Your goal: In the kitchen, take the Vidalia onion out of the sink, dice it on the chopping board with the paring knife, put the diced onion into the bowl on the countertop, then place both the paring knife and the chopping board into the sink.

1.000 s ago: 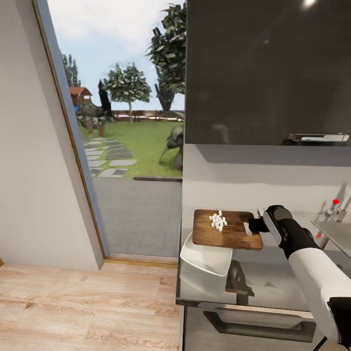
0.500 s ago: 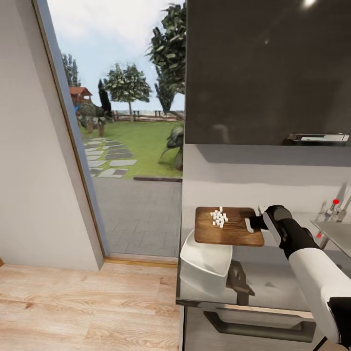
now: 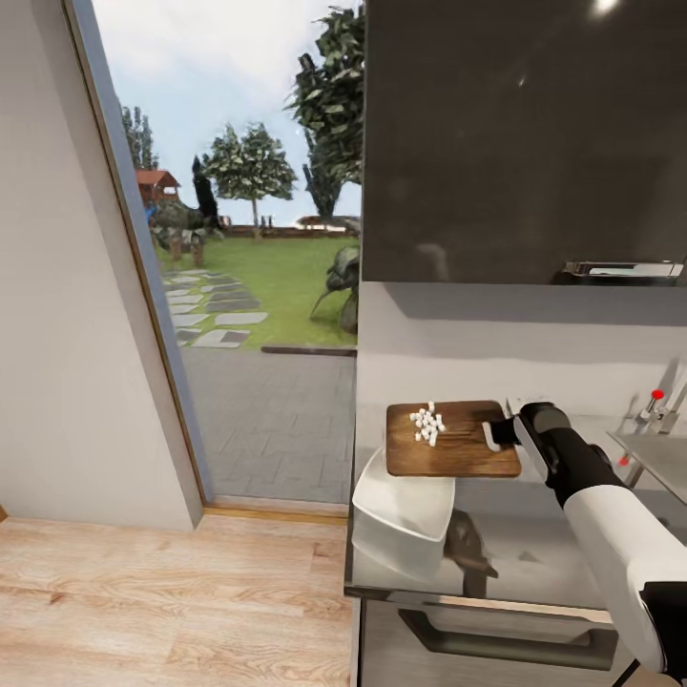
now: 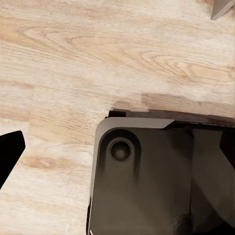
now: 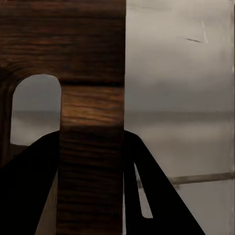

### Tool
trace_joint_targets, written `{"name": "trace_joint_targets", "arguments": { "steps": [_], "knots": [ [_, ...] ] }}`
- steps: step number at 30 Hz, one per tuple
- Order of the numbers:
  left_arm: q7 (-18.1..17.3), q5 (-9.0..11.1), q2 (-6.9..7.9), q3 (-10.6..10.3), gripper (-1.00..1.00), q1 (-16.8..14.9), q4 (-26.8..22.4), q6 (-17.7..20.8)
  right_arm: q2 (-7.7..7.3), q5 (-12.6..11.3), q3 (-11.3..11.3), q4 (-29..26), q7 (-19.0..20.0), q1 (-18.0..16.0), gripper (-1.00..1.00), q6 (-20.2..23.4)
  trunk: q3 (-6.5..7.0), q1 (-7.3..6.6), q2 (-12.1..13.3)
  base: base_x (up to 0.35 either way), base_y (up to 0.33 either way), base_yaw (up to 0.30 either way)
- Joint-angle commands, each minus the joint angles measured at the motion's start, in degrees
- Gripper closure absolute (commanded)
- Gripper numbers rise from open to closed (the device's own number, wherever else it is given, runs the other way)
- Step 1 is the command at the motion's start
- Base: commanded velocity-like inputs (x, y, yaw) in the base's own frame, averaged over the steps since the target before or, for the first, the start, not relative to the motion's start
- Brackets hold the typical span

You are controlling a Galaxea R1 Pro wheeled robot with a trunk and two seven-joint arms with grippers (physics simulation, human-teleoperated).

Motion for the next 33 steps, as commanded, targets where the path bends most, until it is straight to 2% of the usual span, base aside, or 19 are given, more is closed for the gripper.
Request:
{"name": "trace_joint_targets", "arguments": {
  "steps": [1,2,5,25,33],
  "knots": [
    [0.01,0.38,-0.03,-0.49,-1.0,-0.1,0.23,-0.37,-0.04,-0.12,0.3,-0.06,-0.32,-0.04,1.0,0.14,-0.09,0.03,-0.1,0.0,0.0,0.0],
    [0.01,0.38,-0.03,-0.49,-1.0,-0.1,0.23,-0.37,0.0,0.93,0.27,-0.02,-0.3,-0.04,1.0,-0.33,-0.09,0.03,-0.1,0.0,0.0,0.0],
    [0.01,0.38,-0.03,-0.49,-1.0,-0.1,0.23,-0.37,-0.01,1.78,0.25,0.03,-0.27,-0.04,1.0,-2.18,-0.09,0.03,-0.1,0.0,0.0,0.0],
    [0.01,0.38,-0.03,-0.49,-1.0,-0.1,0.23,-0.37,-0.04,2.52,0.3,0.15,-0.29,-0.04,1.0,-4.6,-0.09,0.03,-0.1,0.0,0.0,0.0],
    [0.01,0.38,-0.03,-0.49,-1.0,-0.1,0.23,-0.37,0.12,4.84,0.3,0.2,-0.37,-0.04,1.0,-5.7,-0.09,0.03,-0.1,0.0,0.0,0.0]
  ]
}}
